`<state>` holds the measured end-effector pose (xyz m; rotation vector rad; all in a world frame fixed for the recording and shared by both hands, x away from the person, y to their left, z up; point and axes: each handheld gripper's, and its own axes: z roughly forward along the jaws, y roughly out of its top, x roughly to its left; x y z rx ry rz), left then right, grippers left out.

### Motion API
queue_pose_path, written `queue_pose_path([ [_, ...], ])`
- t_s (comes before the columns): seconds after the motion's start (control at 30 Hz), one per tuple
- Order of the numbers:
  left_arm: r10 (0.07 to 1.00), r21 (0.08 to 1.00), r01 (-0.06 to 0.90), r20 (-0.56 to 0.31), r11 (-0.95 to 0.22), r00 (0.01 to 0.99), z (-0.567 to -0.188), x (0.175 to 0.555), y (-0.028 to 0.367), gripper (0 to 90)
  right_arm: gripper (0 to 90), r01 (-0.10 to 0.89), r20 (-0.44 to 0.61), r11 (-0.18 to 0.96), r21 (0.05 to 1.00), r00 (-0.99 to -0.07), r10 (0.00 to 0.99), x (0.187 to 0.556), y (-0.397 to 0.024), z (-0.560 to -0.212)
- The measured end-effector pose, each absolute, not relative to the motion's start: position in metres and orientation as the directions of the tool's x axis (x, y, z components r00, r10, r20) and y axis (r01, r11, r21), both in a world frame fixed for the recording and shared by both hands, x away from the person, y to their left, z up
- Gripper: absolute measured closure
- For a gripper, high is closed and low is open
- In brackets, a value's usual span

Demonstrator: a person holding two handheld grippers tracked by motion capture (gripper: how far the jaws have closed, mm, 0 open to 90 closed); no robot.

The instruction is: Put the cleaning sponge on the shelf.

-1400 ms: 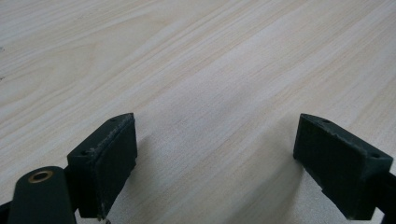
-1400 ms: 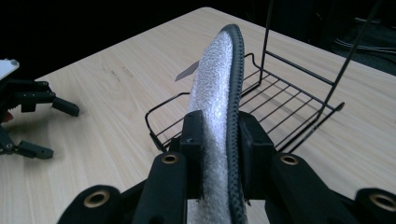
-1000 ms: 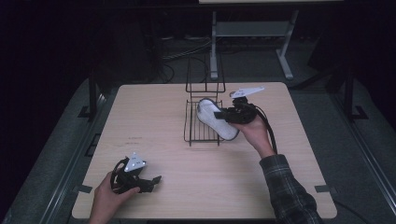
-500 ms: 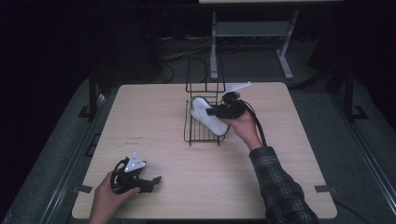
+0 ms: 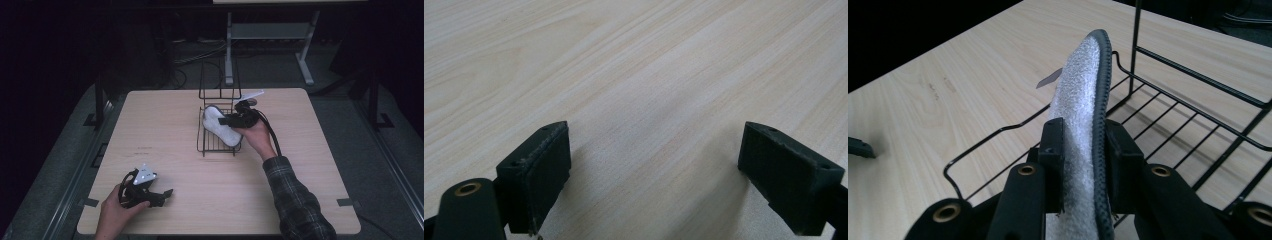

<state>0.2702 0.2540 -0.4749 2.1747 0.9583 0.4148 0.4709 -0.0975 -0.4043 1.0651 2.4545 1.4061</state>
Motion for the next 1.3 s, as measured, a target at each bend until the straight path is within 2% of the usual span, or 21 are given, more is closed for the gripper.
queue_pose_path([
  [0.43,0.739,0.721,0.508,0.008,-0.471,0.674,-0.475,0.270,0.254,12.7,65.4,0.504,0.144,0.379,0.776,-0.727,0.671,0.480,-0.095,-0.406],
  [0.67,0.739,0.721,0.508,0.008,-0.471,0.674,-0.475,0.270,0.254,12.6,57.4,0.524,0.141,0.377,0.764,-0.705,0.695,0.483,-0.098,-0.411],
  [0.9,0.739,0.721,0.508,0.007,-0.470,0.674,-0.475,0.270,0.254,12.6,53.1,0.533,0.122,0.389,0.752,-0.691,0.712,0.485,-0.099,-0.413],
  [1.03,0.739,0.721,0.509,0.006,-0.470,0.674,-0.475,0.270,0.254,12.7,46.3,0.534,0.074,0.413,0.738,-0.672,0.736,0.485,-0.098,-0.415],
  [1.2,0.739,0.722,0.508,0.008,-0.470,0.674,-0.475,0.270,0.254,12.7,46.7,0.533,0.099,0.383,0.754,-0.670,0.736,0.483,-0.104,-0.413],
  [1.3,0.738,0.720,0.509,0.007,-0.472,0.674,-0.475,0.270,0.254,12.7,52.6,0.528,0.107,0.373,0.763,-0.673,0.732,0.479,-0.109,-0.408],
])
